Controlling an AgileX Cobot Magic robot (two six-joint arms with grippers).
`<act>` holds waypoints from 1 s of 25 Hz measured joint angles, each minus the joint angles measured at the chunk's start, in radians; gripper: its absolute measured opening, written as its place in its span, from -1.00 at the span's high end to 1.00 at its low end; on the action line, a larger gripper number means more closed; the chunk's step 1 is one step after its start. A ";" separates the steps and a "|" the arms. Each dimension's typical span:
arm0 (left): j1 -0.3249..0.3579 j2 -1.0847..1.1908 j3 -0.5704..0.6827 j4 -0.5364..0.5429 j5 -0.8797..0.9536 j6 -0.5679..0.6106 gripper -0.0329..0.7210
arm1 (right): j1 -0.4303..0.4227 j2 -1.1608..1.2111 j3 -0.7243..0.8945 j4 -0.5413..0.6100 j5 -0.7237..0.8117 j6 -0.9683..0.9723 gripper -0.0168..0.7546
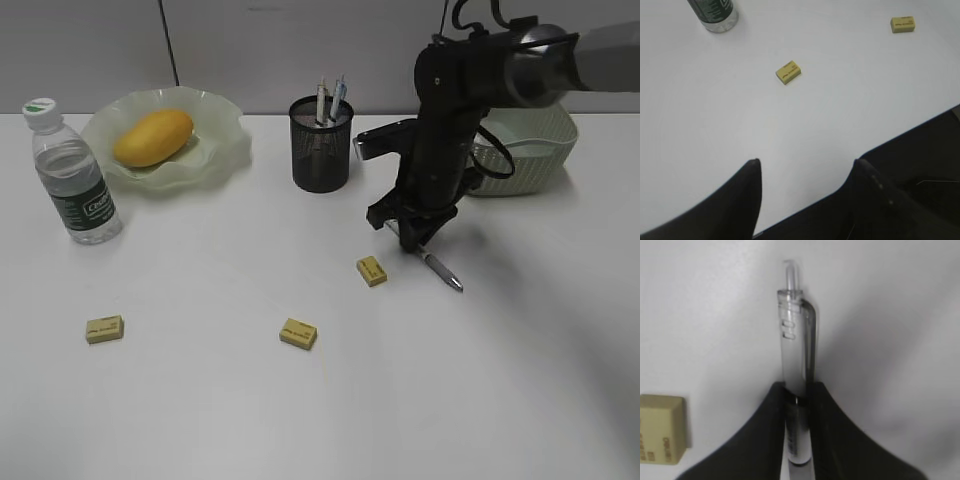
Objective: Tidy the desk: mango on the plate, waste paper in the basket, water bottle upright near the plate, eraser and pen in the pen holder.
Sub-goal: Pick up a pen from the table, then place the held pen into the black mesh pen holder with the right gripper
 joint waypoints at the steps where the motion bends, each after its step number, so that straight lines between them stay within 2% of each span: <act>1: 0.000 0.000 0.000 0.000 0.000 0.000 -0.24 | 0.000 0.004 -0.014 -0.003 0.018 0.000 0.63; 7: 0.000 0.000 0.000 0.000 0.000 0.000 -0.24 | 0.000 -0.010 -0.162 0.004 0.130 -0.005 0.63; 11: 0.000 0.000 0.000 0.000 0.000 0.000 -0.24 | 0.000 -0.074 -0.238 0.048 0.107 -0.005 0.63; 18: 0.000 0.000 0.000 0.000 0.000 0.000 -0.24 | 0.010 -0.196 -0.260 0.193 -0.239 -0.006 0.63; 25: 0.000 0.000 0.000 0.000 0.000 0.000 -0.24 | 0.074 -0.195 -0.236 0.213 -0.530 -0.031 0.63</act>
